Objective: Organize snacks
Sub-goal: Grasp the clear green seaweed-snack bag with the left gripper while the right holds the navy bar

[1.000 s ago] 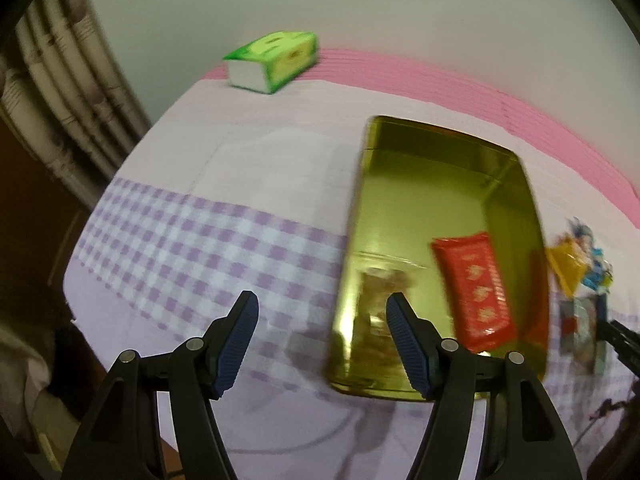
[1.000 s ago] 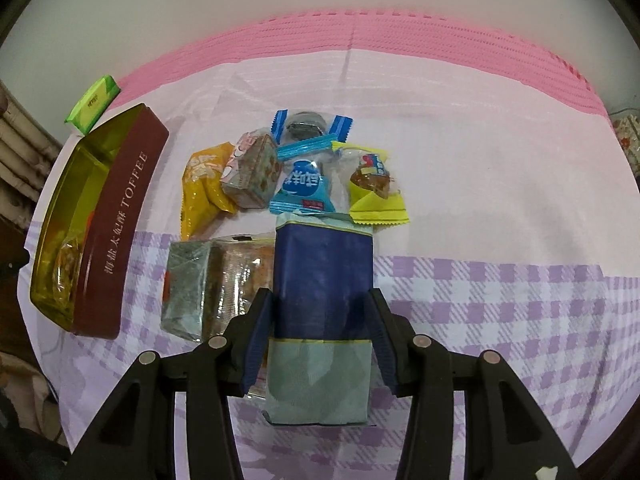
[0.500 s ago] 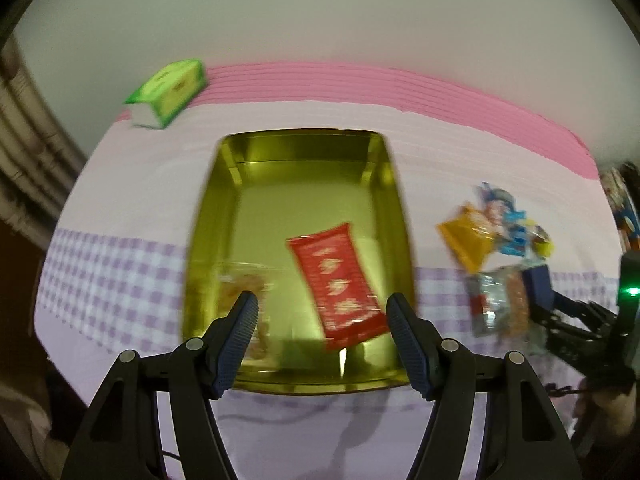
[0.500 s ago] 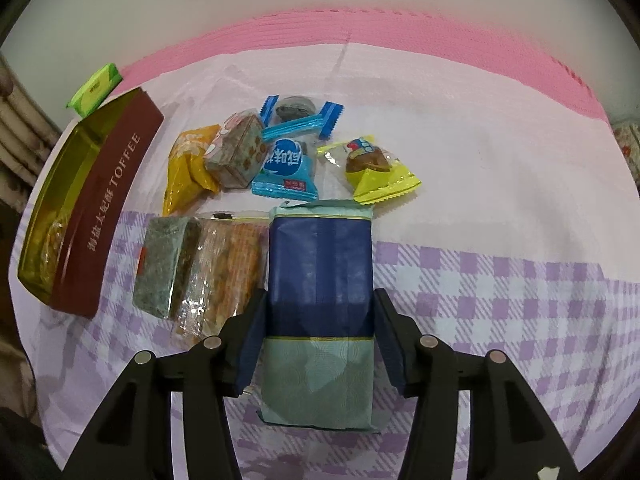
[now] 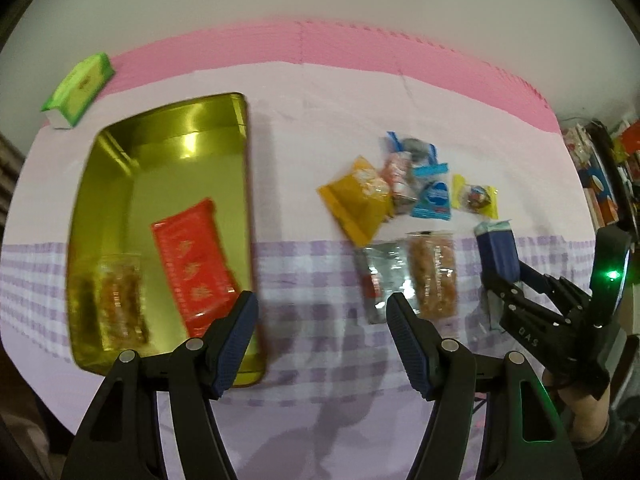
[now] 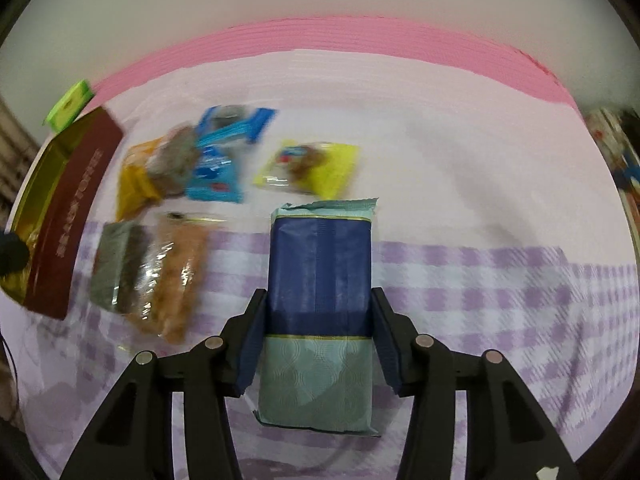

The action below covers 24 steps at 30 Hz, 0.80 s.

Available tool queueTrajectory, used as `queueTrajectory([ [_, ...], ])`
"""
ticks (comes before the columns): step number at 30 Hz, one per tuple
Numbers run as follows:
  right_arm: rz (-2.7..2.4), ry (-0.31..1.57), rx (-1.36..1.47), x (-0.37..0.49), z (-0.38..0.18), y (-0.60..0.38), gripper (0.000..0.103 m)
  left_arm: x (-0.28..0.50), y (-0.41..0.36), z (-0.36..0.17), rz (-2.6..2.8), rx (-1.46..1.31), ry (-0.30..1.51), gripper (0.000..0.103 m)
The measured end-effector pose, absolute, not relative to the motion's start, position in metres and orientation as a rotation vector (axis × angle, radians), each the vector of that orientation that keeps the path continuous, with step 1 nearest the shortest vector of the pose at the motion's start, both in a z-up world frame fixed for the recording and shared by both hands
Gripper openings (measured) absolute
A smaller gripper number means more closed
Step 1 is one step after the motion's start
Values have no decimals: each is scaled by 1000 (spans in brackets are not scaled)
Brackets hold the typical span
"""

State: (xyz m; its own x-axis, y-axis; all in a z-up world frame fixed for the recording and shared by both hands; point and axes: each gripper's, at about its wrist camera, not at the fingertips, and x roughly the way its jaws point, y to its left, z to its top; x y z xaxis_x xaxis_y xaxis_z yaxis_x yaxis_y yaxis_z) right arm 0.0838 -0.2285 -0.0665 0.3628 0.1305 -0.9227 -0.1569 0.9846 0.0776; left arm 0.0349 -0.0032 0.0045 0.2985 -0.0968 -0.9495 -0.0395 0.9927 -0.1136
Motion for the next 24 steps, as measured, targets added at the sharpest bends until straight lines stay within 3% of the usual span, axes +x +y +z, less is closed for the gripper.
queueTrajectory([
  [11, 138, 1195, -22, 86, -67, -242, 47, 66, -28, -17, -17, -184, 1396, 67],
  [18, 141, 1200, -13, 88, -67, -241, 47, 79, -38, -36, 1, -199, 1439, 58],
  [24, 142, 1202, -15, 88, -66, -241, 47, 85, -48, -46, -11, -189, 1450, 57],
])
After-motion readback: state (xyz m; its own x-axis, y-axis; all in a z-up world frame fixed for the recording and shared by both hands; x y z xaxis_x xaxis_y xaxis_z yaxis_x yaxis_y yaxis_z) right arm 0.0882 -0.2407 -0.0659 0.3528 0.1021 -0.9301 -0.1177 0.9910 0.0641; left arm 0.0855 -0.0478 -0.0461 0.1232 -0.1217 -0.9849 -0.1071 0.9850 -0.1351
